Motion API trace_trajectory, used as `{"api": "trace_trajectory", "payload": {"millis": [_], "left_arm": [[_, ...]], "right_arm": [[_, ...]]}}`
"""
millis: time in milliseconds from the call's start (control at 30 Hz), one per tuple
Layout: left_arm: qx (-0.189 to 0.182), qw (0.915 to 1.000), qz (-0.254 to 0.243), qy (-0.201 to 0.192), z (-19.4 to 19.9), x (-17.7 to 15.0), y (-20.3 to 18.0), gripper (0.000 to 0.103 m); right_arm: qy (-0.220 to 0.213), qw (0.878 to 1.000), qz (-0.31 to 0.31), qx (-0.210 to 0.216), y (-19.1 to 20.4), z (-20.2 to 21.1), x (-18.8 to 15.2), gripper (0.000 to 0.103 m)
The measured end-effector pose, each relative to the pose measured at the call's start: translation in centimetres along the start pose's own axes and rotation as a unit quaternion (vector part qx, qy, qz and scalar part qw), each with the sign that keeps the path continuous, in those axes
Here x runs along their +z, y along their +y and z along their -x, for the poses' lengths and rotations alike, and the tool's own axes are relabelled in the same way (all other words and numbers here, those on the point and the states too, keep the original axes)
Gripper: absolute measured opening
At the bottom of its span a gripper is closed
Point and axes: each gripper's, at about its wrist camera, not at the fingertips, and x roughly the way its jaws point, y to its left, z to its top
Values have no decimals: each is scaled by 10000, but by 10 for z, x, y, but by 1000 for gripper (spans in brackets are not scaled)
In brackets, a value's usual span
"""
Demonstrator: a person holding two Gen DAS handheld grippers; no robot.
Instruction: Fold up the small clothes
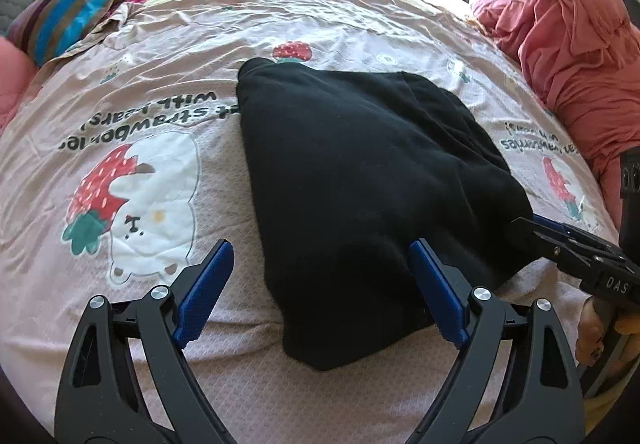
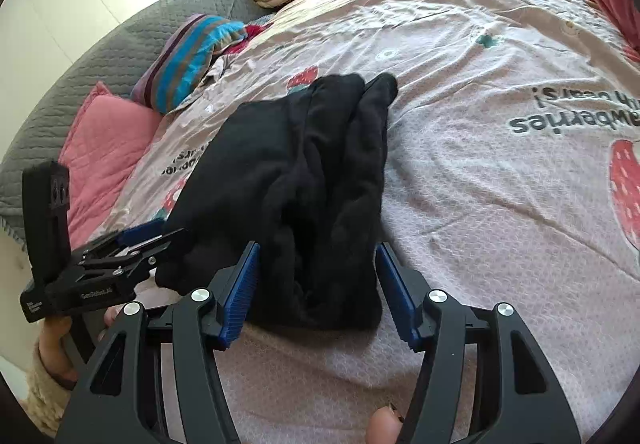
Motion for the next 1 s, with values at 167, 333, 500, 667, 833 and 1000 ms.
{"api": "trace_trajectory", "payload": {"millis": [167,333,500,667,833,1000], "left_arm": [[81,9997,184,-100,11,-5,15,82],[-30,9990,433,44,5,-9,30,78],[-153,9987,476,93,4,-11,31,76],[-146,9991,410,-10,11,-7,28,76],[-182,9994,279,-135,15,3,18,76],[-191,9996,184,113,-3,-1,10,76]], "right_arm": [[-492,9981,333,-149,14,25,8,57],[-342,9986,321,233,17,7,37,45],[233,9997,-81,-8,2,-46,69,41],[273,9995,-102,123,6,-66,76,15],[-593,9943,871,-185,41,-24,74,14],[-536,9860,1328,-850,39,-31,60,14]]}}
